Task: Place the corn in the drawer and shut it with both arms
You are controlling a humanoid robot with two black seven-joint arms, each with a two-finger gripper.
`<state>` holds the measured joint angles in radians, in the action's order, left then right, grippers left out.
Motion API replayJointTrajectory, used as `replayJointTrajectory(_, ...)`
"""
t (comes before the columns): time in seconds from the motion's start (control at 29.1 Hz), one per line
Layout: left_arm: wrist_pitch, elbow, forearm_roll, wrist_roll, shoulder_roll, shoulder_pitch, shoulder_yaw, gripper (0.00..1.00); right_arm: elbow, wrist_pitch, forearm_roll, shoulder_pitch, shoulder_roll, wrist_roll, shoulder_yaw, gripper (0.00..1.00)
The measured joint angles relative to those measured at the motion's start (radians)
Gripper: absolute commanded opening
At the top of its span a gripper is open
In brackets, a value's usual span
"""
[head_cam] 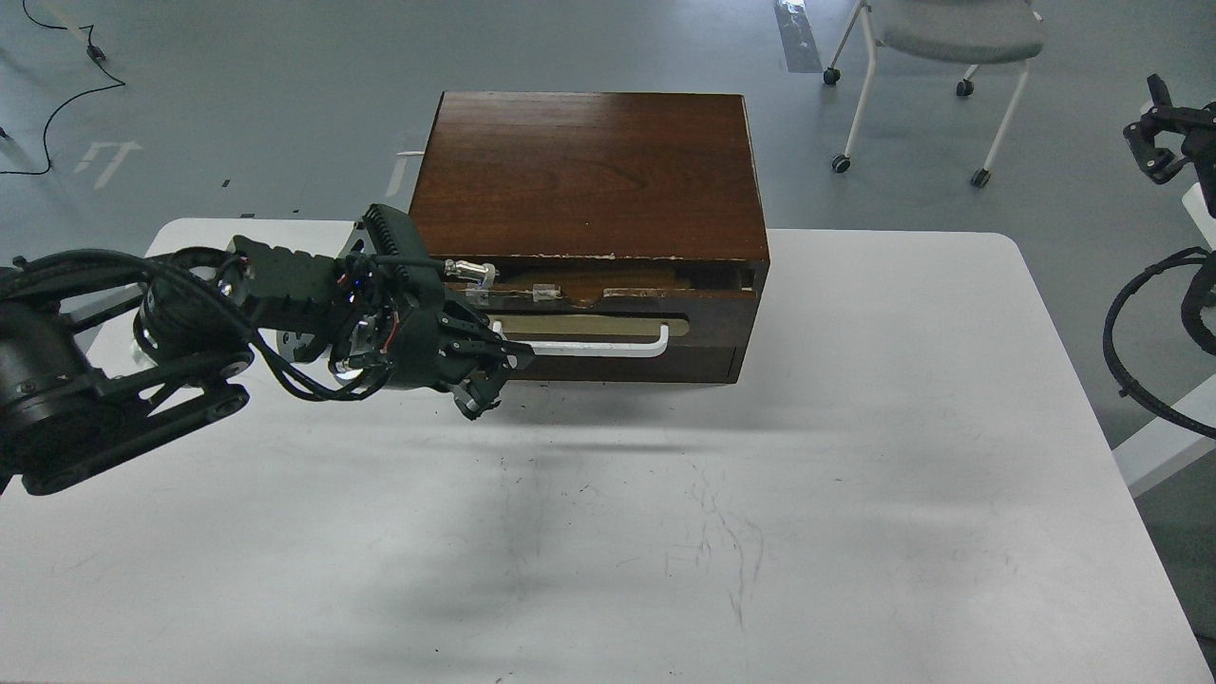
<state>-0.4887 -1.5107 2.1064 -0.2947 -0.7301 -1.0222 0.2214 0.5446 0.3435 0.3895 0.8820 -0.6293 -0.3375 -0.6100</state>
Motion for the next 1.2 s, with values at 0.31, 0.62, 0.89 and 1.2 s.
replayJointTrajectory(0.31,0.0,0.032,0.0,0.001,0.001,-0.004,0.002,0.0,-0.001,-0.001,0.0,-0.003,-0.001,0.0,-0.002,1.0)
replayJointTrajectory(0.62,0.0,0.059,0.0,0.001,0.009,-0.009,0.004,0.0,0.003,-0.001,0.0,-0.003,-0.001,0.0,-0.002,1.0)
replayJointTrajectory(0.89,0.0,0.081,0.0,0.001,0.018,-0.01,0.009,0.0,0.001,-0.001,-0.001,-0.003,-0.008,0.0,-0.002,1.0)
replayJointTrajectory(1.2,0.002,0.103,0.0,0.0,0.026,-0.01,0.009,0.0,0.003,-0.002,0.0,-0.003,-0.01,0.0,-0.002,1.0)
